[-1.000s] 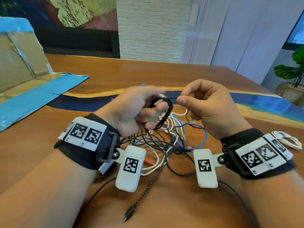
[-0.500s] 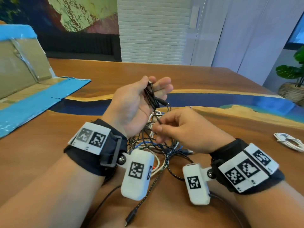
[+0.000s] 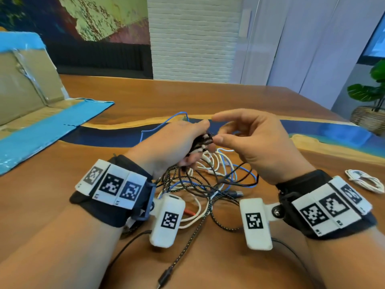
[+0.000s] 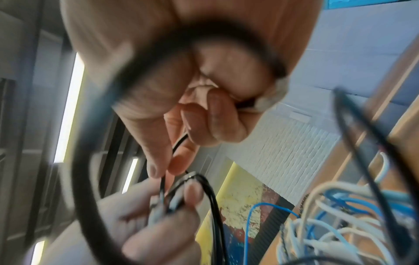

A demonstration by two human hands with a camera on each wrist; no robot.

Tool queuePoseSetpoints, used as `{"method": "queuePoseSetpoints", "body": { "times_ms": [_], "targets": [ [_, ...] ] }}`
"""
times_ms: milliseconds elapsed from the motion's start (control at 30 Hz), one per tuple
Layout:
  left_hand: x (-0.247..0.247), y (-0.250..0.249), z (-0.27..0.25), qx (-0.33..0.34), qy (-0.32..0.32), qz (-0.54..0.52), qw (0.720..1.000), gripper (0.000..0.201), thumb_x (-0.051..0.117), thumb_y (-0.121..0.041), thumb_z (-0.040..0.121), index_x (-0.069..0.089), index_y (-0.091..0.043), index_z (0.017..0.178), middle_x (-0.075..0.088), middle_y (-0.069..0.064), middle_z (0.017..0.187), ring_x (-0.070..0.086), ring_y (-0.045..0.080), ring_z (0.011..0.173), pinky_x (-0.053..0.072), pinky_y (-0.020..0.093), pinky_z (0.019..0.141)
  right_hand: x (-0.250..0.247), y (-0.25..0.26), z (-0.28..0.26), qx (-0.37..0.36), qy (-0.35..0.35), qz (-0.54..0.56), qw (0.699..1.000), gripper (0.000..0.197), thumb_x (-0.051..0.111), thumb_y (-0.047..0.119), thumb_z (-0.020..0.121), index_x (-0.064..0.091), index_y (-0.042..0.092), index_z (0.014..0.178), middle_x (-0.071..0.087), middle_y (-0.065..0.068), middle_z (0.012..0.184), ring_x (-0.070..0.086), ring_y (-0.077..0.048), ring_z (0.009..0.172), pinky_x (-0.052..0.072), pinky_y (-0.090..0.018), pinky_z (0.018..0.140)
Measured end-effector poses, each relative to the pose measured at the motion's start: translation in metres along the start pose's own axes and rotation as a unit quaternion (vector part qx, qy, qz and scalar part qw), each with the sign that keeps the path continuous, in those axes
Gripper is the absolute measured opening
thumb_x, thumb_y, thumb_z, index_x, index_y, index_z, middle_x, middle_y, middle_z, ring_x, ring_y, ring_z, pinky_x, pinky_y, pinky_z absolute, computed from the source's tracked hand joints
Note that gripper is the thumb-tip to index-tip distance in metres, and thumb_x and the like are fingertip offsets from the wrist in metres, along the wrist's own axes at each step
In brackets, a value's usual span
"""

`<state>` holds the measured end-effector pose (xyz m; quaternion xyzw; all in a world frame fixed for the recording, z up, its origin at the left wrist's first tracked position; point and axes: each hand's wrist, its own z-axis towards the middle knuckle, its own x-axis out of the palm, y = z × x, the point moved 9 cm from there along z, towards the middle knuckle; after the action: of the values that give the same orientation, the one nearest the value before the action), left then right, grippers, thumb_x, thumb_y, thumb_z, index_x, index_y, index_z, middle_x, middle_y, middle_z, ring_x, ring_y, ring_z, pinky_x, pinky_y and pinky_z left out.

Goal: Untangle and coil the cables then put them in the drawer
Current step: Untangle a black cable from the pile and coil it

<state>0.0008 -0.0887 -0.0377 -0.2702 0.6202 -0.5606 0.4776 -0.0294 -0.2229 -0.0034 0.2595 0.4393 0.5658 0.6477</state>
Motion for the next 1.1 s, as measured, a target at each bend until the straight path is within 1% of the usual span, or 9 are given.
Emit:
{"method": "queuePoseSetpoints", "body": {
  "times_ms": [100, 233, 433, 533, 600, 767, 833, 967, 1100],
  "targets": [
    [0.008, 0.004, -0.003, -0.026, 0.059, -0.034, 0.997, 0.053, 0.049, -0.048, 0.104, 0.067, -0.007, 0.075, 0.025, 0.0, 0.046, 0.02, 0.019, 0.043, 0.038, 0.033, 0.056, -0.017, -0.001, 0.004, -0.002, -0.029, 0.024, 0.999, 0.015, 0.081, -0.001, 0.078, 0.076, 0.005, 0.092, 0.067, 0.007, 0.066, 0.051, 0.001, 0.046, 0.037, -0.007, 0.049],
    [0.009, -0.006, -0.008, -0.021, 0.085, -0.191, 0.978, 0.037, 0.065, -0.039, 0.091, 0.055, -0.02, 0.061, 0.02, -0.009, 0.043, 0.013, 0.013, 0.04, 0.035, 0.025, 0.045, -0.03, -0.008, 0.006, 0.007, -0.043, 0.062, 0.997, 0.012, 0.084, 0.015, 0.068, 0.078, 0.013, 0.079, 0.068, -0.005, 0.067, 0.05, -0.019, 0.052, 0.044, -0.023, 0.049],
    [-0.032, -0.024, -0.004, 0.035, 0.032, -0.433, 0.9, 0.041, 0.044, -0.042, 0.104, 0.056, -0.019, 0.072, 0.024, -0.009, 0.042, 0.02, 0.009, 0.034, 0.04, 0.018, 0.047, -0.015, -0.036, 0.005, 0.12, -0.056, 0.267, 0.955, 0.015, 0.062, 0.003, 0.085, 0.071, 0.004, 0.097, 0.063, -0.005, 0.07, 0.048, -0.011, 0.048, 0.062, -0.033, 0.066],
    [-0.036, -0.019, -0.003, 0.03, 0.015, -0.428, 0.903, 0.042, 0.042, -0.043, 0.107, 0.056, -0.019, 0.075, 0.024, -0.007, 0.042, 0.02, 0.009, 0.035, 0.038, 0.017, 0.047, -0.01, -0.035, 0.003, 0.131, -0.049, 0.299, 0.944, 0.016, 0.061, 0.015, 0.087, 0.074, 0.008, 0.096, 0.056, -0.001, 0.066, 0.031, -0.006, 0.04, 0.035, -0.019, 0.038],
    [-0.034, -0.017, -0.002, 0.02, 0.017, -0.42, 0.907, 0.042, 0.044, -0.042, 0.106, 0.055, -0.019, 0.072, 0.022, -0.009, 0.043, 0.018, 0.008, 0.036, 0.036, 0.018, 0.046, -0.018, -0.034, 0.004, 0.126, -0.067, 0.296, 0.945, 0.017, 0.062, 0.02, 0.089, 0.075, 0.011, 0.094, 0.048, 0.002, 0.06, 0.023, -0.006, 0.04, 0.016, -0.017, 0.038],
    [0.004, -0.02, -0.014, -0.019, 0.131, -0.381, 0.915, 0.038, 0.052, -0.041, 0.093, 0.055, -0.021, 0.061, 0.023, -0.013, 0.039, 0.01, 0.011, 0.039, 0.034, 0.02, 0.042, -0.034, -0.053, 0.003, 0.164, -0.151, 0.167, 0.961, 0.021, 0.058, 0.018, 0.102, 0.073, 0.012, 0.088, 0.024, 0.004, 0.055, 0.016, -0.01, 0.043, 0.014, -0.018, 0.038],
    [0.005, -0.028, -0.014, 0.01, 0.141, -0.424, 0.895, 0.038, 0.05, -0.04, 0.096, 0.06, -0.018, 0.067, 0.024, -0.011, 0.041, 0.011, 0.01, 0.04, 0.037, 0.02, 0.045, -0.029, -0.055, 0.002, 0.173, -0.128, 0.077, 0.973, 0.024, 0.059, 0.019, 0.102, 0.075, 0.012, 0.085, 0.027, 0.005, 0.051, 0.017, -0.011, 0.044, 0.017, -0.019, 0.038],
    [-0.027, -0.028, -0.004, 0.062, 0.028, -0.538, 0.84, 0.035, 0.043, -0.031, 0.106, 0.066, -0.007, 0.097, 0.045, -0.009, 0.054, 0.035, 0.005, 0.042, 0.052, 0.019, 0.062, 0.001, -0.041, -0.002, 0.149, -0.007, -0.071, 0.986, 0.025, 0.058, 0.021, 0.103, 0.08, 0.015, 0.092, 0.049, 0.015, 0.045, 0.039, -0.002, 0.039, 0.03, -0.011, 0.041],
    [-0.046, -0.012, 0.004, 0.077, -0.092, -0.555, 0.823, 0.028, 0.042, -0.019, 0.109, 0.064, -0.002, 0.108, 0.071, 0.0, 0.079, 0.067, 0.008, 0.065, 0.057, 0.027, 0.089, 0.048, -0.022, -0.012, 0.095, 0.137, -0.154, 0.974, 0.023, 0.055, 0.024, 0.104, 0.078, 0.029, 0.109, 0.043, 0.009, 0.055, 0.033, -0.012, 0.054, 0.027, -0.029, 0.053]
  ]
}}
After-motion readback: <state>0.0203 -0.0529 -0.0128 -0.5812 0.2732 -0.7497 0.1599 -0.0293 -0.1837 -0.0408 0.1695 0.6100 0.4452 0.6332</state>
